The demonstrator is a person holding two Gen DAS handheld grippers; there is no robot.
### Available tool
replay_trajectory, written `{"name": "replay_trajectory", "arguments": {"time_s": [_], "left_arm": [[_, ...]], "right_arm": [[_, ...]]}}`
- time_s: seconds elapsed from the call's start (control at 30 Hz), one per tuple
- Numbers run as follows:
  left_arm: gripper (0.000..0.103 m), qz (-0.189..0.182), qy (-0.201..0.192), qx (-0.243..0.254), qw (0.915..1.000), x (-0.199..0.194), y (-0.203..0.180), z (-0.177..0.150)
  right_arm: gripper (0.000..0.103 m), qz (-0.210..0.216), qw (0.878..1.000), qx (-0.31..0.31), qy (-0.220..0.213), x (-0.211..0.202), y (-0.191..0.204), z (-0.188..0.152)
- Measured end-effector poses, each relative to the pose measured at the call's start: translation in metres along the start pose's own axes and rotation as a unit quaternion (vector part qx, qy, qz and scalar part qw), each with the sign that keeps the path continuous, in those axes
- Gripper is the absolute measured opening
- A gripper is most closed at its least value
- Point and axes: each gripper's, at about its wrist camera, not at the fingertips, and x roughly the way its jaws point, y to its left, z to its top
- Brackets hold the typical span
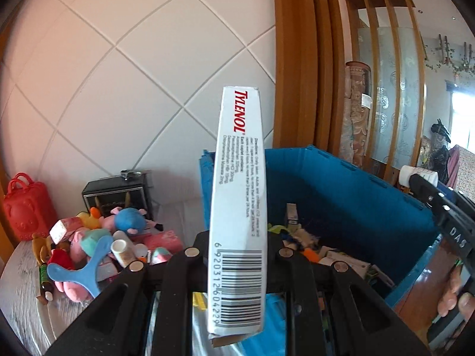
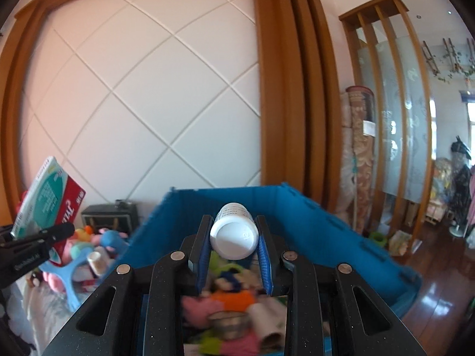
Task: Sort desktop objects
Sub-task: 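Carry the pill bottle and Tylenol box over the blue crate with both tools, then open both tools to drop the pill bottle and Tylenol box into the crate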
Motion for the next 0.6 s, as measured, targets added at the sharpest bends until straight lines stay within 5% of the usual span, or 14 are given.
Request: {"name": "replay_trajectory", "arguments": {"time_s": [0.27,0.6], "left_arm": [[0.018,-0.016,0.028,0.038,0.9988,0.022,-0.108,0.001],[0.019,0.0,0.07,0.039,0.9968,0.049,-0.143,-0.008]], "right_arm": [[0.028,-0.013,0.999,-0.016,0.026,0.017,-0.07,-0.01],[0.028,0.007,0.999,-0.018,0.046,0.038,-0.103,-0.024]]}}
